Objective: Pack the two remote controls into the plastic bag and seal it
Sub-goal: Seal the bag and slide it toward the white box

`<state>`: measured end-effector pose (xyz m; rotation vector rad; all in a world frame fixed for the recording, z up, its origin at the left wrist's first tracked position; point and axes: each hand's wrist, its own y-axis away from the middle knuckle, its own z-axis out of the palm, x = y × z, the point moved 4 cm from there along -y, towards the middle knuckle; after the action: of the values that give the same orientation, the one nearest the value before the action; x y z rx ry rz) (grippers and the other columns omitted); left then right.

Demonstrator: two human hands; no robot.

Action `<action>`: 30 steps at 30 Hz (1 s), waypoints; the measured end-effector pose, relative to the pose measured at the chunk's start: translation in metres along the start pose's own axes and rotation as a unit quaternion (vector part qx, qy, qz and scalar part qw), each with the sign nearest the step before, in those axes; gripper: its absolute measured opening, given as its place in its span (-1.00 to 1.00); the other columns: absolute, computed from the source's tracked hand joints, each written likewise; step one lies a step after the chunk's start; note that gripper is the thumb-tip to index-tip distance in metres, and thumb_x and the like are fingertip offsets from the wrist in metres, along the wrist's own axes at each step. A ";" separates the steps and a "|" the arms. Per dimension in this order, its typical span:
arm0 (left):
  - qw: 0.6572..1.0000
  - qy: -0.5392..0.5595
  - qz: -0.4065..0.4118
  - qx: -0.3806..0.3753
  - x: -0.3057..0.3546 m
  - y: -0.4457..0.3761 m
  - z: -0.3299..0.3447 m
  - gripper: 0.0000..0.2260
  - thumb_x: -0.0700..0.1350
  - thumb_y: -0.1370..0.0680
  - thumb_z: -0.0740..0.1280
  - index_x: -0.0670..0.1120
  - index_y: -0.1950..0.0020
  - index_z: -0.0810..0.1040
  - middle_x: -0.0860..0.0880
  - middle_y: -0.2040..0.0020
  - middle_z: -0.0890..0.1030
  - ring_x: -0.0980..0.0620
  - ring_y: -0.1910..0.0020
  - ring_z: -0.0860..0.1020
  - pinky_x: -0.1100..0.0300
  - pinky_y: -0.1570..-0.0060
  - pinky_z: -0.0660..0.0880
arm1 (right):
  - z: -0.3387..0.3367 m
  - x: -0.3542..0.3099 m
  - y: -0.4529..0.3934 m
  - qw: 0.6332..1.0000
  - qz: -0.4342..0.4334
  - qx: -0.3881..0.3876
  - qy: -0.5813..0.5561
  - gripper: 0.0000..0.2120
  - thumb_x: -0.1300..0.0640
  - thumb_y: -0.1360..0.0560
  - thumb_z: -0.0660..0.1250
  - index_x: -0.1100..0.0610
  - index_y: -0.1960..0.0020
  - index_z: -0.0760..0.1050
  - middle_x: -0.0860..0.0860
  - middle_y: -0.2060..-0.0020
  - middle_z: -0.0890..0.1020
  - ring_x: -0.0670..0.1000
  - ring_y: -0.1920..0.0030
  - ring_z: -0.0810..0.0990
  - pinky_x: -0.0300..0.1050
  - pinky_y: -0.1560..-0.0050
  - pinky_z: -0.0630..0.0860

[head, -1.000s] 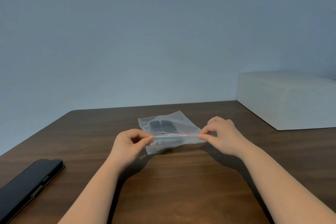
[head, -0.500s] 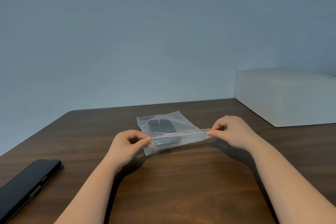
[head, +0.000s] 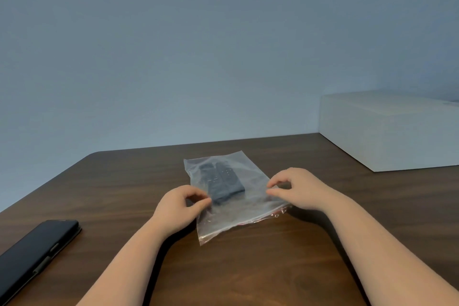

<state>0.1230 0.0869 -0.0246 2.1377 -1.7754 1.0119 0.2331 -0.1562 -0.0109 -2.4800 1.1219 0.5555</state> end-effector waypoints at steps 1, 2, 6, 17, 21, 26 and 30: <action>0.999 -0.029 0.009 -0.008 0.000 -0.001 0.004 -0.86 0.07 -0.42 0.41 0.15 0.03 0.59 0.13 0.01 0.65 0.16 0.02 0.57 0.11 -0.12 0.52 | 0.003 0.001 -0.001 1.000 -0.002 -0.012 0.013 -0.77 -0.05 -0.49 0.34 -0.04 -0.12 0.60 -0.12 -0.13 0.62 -0.08 -0.16 0.53 -0.13 -0.22 0.44; 0.999 -0.046 0.010 -0.019 -0.001 -0.002 0.008 -0.73 0.10 -0.42 0.40 0.15 -0.11 0.54 0.13 -0.10 0.62 0.13 -0.09 0.55 0.10 -0.18 0.49 | 0.007 0.002 -0.002 0.999 -0.003 -0.023 0.023 -0.73 -0.05 -0.49 0.34 -0.04 -0.16 0.59 -0.11 -0.17 0.61 -0.07 -0.20 0.52 -0.12 -0.24 0.43; 0.998 -0.062 -0.009 -0.025 0.001 -0.005 0.017 -0.44 0.22 -0.43 0.32 0.11 -0.39 0.32 0.12 -0.33 0.50 0.08 -0.34 0.43 0.09 -0.32 0.39 | 0.022 -0.002 -0.007 0.996 -0.033 -0.067 0.043 -0.64 -0.04 -0.53 0.30 -0.07 -0.32 0.47 -0.12 -0.35 0.49 -0.09 -0.43 0.31 -0.13 -0.38 0.29; 0.987 -0.155 -0.006 -0.038 0.025 -0.039 0.046 -0.49 0.25 -0.47 0.22 0.08 -0.37 0.34 0.05 -0.30 0.53 -0.04 -0.29 0.46 0.10 -0.19 0.43 | 0.031 0.004 -0.017 0.990 -0.001 -0.079 0.114 -0.56 -0.09 -0.62 0.06 -0.01 -0.46 0.26 -0.01 -0.50 0.27 0.01 -0.51 0.18 0.03 -0.49 0.16; 0.985 -0.164 0.018 -0.055 0.038 -0.061 0.069 -0.46 0.26 -0.49 0.16 0.08 -0.42 0.26 0.04 -0.34 0.50 -0.04 -0.30 0.45 0.06 -0.22 0.43 | 0.016 0.026 -0.020 0.989 0.015 -0.062 0.132 -0.58 -0.06 -0.63 0.02 0.04 -0.43 0.32 0.02 -0.45 0.36 0.03 -0.46 0.27 0.03 -0.47 0.13; 0.977 -0.194 0.065 -0.064 0.065 -0.090 0.101 -0.52 0.23 -0.53 0.09 0.03 -0.37 0.29 -0.01 -0.27 0.54 -0.08 -0.22 0.49 0.02 -0.14 0.46 | -0.004 0.065 -0.025 0.989 0.050 -0.047 0.133 -0.60 -0.03 -0.64 0.01 0.09 -0.37 0.38 0.06 -0.39 0.43 0.06 -0.42 0.33 0.02 -0.44 0.16; 0.976 -0.190 0.076 -0.073 0.084 -0.116 0.126 -0.54 0.22 -0.54 0.08 0.02 -0.35 0.30 -0.03 -0.26 0.54 -0.09 -0.21 0.50 0.02 -0.13 0.46 | -0.016 0.095 -0.034 0.988 0.074 -0.028 0.136 -0.61 -0.02 -0.64 -0.01 0.11 -0.33 0.41 0.06 -0.37 0.45 0.08 -0.38 0.37 0.04 -0.44 0.15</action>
<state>0.2826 -0.0170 -0.0369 2.2447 -2.1334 0.4990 0.3205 -0.2020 -0.0379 -2.5923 1.4195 0.2965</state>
